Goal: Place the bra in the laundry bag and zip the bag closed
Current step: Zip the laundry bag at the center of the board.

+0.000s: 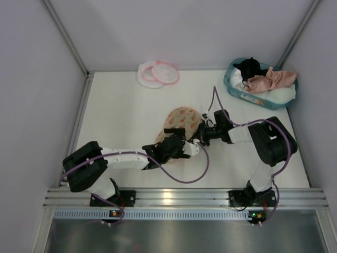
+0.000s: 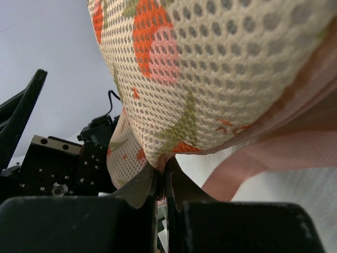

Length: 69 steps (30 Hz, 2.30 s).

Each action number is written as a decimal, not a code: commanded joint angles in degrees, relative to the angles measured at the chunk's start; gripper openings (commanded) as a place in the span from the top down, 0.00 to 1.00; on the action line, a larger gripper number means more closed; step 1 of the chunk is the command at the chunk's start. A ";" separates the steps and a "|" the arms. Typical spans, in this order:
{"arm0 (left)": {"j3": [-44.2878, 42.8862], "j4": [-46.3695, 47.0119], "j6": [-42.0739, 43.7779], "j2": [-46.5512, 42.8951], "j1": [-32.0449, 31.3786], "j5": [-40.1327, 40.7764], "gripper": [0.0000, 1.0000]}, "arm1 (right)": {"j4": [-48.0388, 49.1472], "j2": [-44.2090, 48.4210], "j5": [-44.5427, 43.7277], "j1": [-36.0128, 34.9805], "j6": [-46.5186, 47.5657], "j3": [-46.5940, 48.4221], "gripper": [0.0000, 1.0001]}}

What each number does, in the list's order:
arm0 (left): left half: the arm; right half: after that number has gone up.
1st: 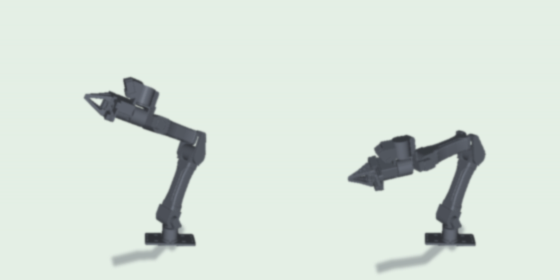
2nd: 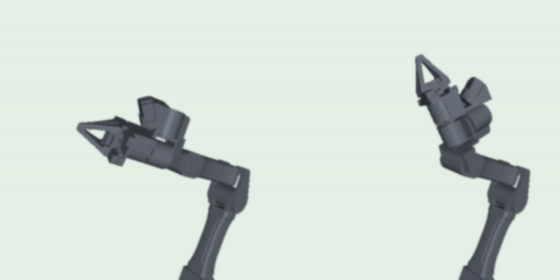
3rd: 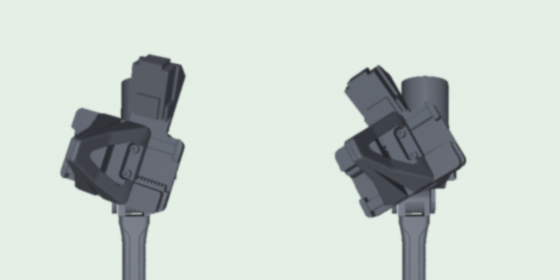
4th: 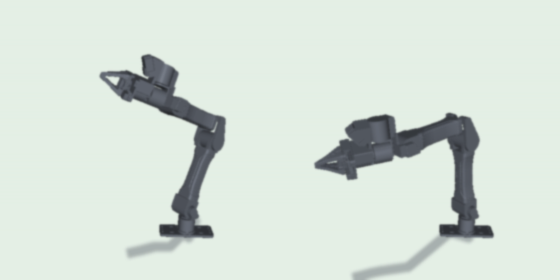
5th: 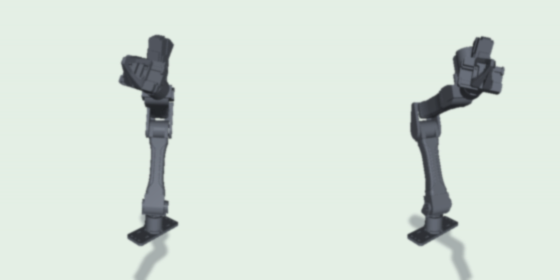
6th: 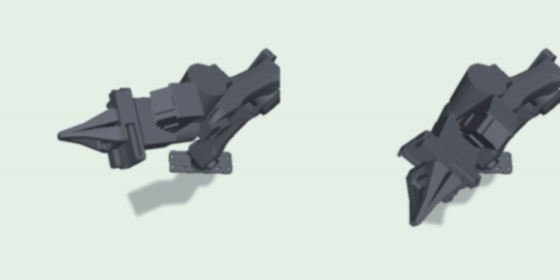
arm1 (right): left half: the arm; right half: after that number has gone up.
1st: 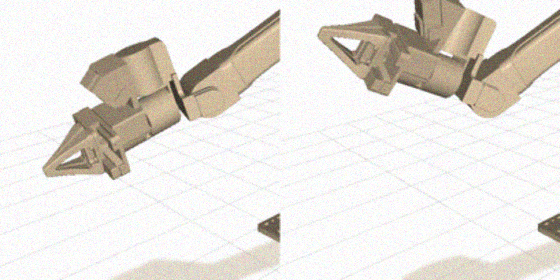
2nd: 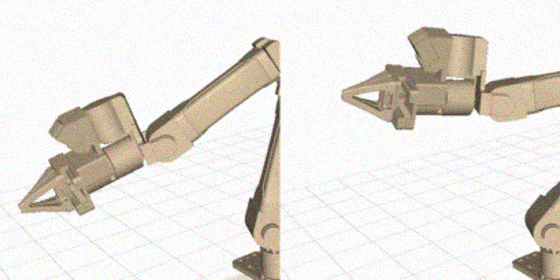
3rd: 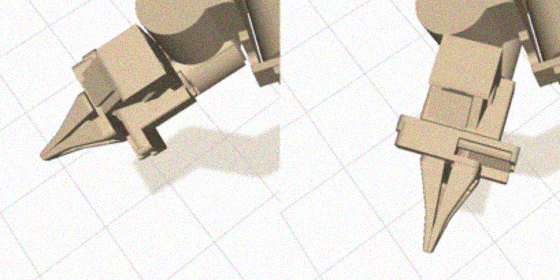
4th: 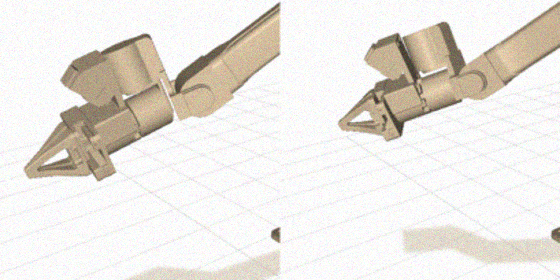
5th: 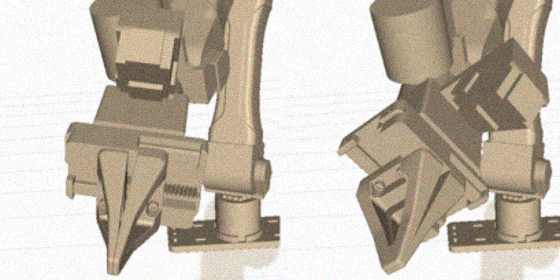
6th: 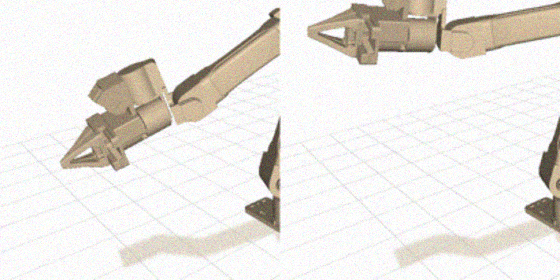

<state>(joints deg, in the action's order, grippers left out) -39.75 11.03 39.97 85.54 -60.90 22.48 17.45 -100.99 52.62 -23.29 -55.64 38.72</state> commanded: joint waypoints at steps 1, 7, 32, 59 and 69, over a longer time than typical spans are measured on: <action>2.48 14.53 9.51 1.65 -0.09 4.23 0.02 | 0.48 -1.49 4.07 -2.02 0.44 2.50 1.00; 2.30 17.53 10.04 7.71 -0.18 4.94 0.02 | 0.65 -2.99 5.83 -3.34 0.18 3.91 1.00; 7.50 -4.16 -1.63 -13.29 -9.94 -0.06 0.02 | -2.16 -3.69 5.74 -1.85 2.55 5.75 1.00; 3.98 4.53 -7.45 -8.20 -3.35 -0.15 0.03 | -0.76 -2.19 5.65 -2.64 1.15 4.08 1.00; 6.52 17.59 -0.35 1.99 -1.85 1.25 0.03 | 1.88 -2.28 6.70 -3.69 -0.97 3.03 1.00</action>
<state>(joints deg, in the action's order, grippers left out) -34.04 17.02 35.22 85.12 -63.26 22.46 17.12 -104.75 55.46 -24.88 -55.31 42.39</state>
